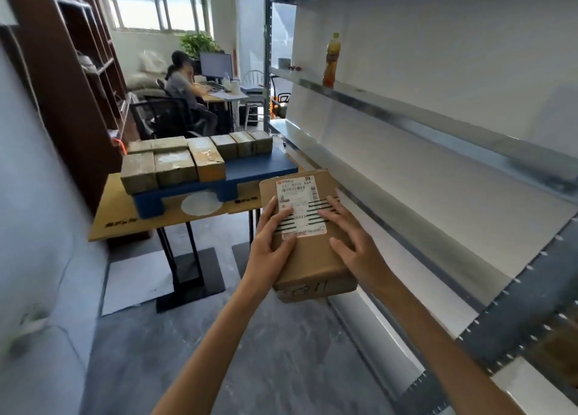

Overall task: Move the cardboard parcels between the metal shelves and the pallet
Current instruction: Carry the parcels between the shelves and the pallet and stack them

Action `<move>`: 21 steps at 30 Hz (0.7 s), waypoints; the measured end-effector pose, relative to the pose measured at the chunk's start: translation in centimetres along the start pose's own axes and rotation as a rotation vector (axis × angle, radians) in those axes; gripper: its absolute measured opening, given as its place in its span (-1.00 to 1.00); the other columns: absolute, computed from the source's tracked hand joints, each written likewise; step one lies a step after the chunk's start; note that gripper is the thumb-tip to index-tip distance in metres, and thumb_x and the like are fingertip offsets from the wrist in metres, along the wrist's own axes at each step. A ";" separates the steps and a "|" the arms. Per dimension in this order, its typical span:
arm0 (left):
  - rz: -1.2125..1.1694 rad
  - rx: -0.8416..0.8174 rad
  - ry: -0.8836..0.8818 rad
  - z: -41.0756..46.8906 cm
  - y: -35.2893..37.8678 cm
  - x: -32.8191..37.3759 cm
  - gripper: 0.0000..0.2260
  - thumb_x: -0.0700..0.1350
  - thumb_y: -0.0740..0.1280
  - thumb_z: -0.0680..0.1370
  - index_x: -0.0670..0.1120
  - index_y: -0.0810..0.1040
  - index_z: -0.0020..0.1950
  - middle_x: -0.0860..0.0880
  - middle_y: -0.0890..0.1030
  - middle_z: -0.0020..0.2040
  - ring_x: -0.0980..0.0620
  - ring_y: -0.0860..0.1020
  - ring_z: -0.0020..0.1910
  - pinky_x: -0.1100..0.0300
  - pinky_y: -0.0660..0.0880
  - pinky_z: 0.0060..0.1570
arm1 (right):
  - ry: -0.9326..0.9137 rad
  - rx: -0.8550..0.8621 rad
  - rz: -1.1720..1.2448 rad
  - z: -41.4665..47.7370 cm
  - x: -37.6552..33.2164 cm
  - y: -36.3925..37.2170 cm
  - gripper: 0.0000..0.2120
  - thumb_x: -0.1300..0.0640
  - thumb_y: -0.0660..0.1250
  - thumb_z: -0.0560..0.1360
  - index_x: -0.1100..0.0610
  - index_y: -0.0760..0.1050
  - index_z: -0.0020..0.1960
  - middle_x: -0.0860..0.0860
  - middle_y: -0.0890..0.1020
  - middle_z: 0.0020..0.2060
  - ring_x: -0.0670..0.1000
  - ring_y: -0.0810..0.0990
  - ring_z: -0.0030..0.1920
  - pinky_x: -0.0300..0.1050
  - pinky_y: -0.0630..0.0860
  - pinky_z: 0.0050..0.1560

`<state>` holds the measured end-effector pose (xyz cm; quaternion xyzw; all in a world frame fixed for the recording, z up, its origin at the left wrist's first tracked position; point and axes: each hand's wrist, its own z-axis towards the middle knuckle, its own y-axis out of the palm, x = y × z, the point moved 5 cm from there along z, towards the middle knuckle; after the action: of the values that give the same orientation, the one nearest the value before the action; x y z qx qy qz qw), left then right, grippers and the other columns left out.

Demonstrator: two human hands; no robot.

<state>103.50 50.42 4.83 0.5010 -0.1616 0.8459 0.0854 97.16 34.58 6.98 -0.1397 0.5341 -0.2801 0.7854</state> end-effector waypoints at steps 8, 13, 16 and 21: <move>0.115 0.084 -0.071 5.7 -3.2 -6.1 -0.63 -0.15 0.33 0.57 0.04 0.42 0.37 0.15 0.14 0.53 0.23 0.12 0.46 0.33 0.23 0.34 | -0.039 -0.086 -0.009 8.4 4.3 4.5 -0.55 0.04 0.18 0.48 -0.11 0.32 0.37 -0.19 0.15 0.49 -0.12 0.19 0.46 -0.03 0.35 0.39; 0.162 0.112 -0.112 12.3 -4.6 -10.7 -0.64 -0.13 0.33 0.57 0.05 0.44 0.37 0.21 0.13 0.52 0.27 0.14 0.43 0.29 0.28 0.34 | -0.034 -0.114 0.002 15.9 7.8 6.3 -0.52 0.04 0.18 0.48 0.00 0.35 0.40 -0.17 0.15 0.49 -0.16 0.16 0.46 -0.23 0.24 0.40; 0.167 0.116 -0.115 16.9 -5.1 -12.8 -0.64 -0.13 0.33 0.57 0.06 0.45 0.36 0.22 0.13 0.52 0.23 0.14 0.46 0.19 0.30 0.37 | -0.043 -0.130 -0.001 20.8 9.9 6.8 -0.58 0.14 0.24 0.56 -0.01 0.34 0.41 -0.20 0.11 0.49 -0.21 0.16 0.43 -0.31 0.26 0.35; 0.210 0.138 -0.126 23.9 -5.9 -15.8 -0.64 -0.15 0.34 0.57 0.04 0.45 0.35 0.19 0.14 0.52 0.28 0.14 0.43 0.24 0.27 0.36 | -0.032 -0.168 0.085 28.1 12.8 7.3 -0.57 0.23 0.24 0.57 -0.02 0.34 0.41 -0.23 0.03 0.50 -0.48 0.09 0.32 -0.56 0.30 0.15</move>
<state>132.53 47.66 2.74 0.5381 -0.1597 0.8262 -0.0484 128.55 30.70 4.42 -0.1871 0.5484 -0.1985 0.7905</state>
